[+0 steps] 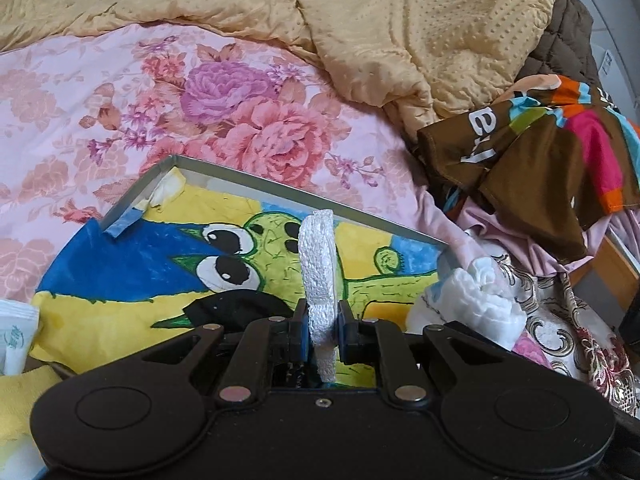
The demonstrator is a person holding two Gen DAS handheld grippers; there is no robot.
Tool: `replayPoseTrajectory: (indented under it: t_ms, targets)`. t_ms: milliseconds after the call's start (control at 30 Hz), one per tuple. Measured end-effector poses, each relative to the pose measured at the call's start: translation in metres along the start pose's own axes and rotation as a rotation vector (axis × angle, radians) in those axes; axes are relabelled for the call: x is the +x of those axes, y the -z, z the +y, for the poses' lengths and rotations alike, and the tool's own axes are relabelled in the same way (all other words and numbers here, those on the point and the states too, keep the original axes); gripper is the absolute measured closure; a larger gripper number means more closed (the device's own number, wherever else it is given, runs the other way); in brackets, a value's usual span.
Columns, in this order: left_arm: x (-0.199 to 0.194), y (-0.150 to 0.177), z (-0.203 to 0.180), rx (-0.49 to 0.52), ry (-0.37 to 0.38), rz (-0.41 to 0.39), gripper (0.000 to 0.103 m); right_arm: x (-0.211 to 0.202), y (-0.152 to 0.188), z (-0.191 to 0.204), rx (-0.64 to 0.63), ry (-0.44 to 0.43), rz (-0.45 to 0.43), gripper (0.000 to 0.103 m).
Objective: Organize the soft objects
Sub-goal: 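Lift white foam and muslin cloth and carry them toward the framed painting, then open left gripper to drop white foam while right gripper releases muslin onto painting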
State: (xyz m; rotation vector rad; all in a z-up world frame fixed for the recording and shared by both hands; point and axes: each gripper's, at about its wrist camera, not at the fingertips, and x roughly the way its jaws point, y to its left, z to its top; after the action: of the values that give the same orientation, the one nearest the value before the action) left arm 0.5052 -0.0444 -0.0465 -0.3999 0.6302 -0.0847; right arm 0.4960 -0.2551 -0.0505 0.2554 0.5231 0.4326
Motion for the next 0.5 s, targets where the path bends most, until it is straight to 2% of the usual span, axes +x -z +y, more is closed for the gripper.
replayPoseTrajectory:
  t_ms: [233, 367, 500]
  targets:
    - [0.0026, 0.0039, 0.0047, 0.007, -0.029, 0.018, 0.089, 0.0032, 0.0020, -0.0033, 0.022, 0.005, 0.017, 0.074]
    - [0.0025, 0.0043, 0.0072, -0.006, -0.044, 0.016, 0.085, 0.0035, 0.0023, -0.0043, 0.030, 0.007, 0.022, 0.071]
    - [-0.0001, 0.0031, 0.0087, -0.016, -0.053, 0.018, 0.080, 0.0023, 0.0020, -0.0010, 0.012, 0.007, 0.020, 0.060]
